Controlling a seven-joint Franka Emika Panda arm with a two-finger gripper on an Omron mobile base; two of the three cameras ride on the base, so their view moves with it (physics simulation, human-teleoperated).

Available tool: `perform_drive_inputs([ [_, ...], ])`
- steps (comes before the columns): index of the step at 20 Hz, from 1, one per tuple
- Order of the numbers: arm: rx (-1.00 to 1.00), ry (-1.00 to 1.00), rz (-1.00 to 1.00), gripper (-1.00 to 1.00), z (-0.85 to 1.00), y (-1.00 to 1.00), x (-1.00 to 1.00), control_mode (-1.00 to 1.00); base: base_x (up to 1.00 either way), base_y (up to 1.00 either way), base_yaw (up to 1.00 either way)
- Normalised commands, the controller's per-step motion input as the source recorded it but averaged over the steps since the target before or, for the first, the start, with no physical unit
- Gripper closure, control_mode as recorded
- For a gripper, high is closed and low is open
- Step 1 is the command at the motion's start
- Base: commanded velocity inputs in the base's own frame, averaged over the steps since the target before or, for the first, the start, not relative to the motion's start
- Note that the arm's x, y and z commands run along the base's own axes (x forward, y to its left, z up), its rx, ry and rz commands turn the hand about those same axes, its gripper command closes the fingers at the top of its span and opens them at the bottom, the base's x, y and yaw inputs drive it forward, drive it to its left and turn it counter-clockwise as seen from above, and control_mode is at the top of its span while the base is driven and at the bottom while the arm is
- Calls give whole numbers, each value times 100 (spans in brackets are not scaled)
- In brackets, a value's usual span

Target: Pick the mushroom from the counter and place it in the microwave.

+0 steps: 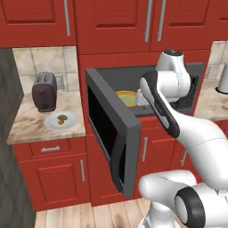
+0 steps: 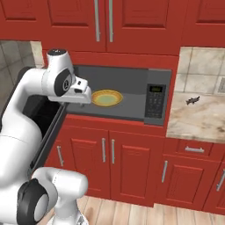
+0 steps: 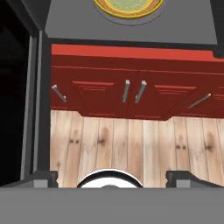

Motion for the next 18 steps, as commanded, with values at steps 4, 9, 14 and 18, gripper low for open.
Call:
perform_drive_inputs([
  [4, 0, 0, 0, -100, 0, 0, 0, 100, -47, -9, 0],
  [9, 0, 0, 0, -100, 0, 0, 0, 100, -46, -12, 0],
  [14, 0, 0, 0, -100, 0, 0, 0, 100, -63, -22, -2],
  [18, 0, 0, 0, -100, 0, 0, 0, 100, -62, -12, 0],
])
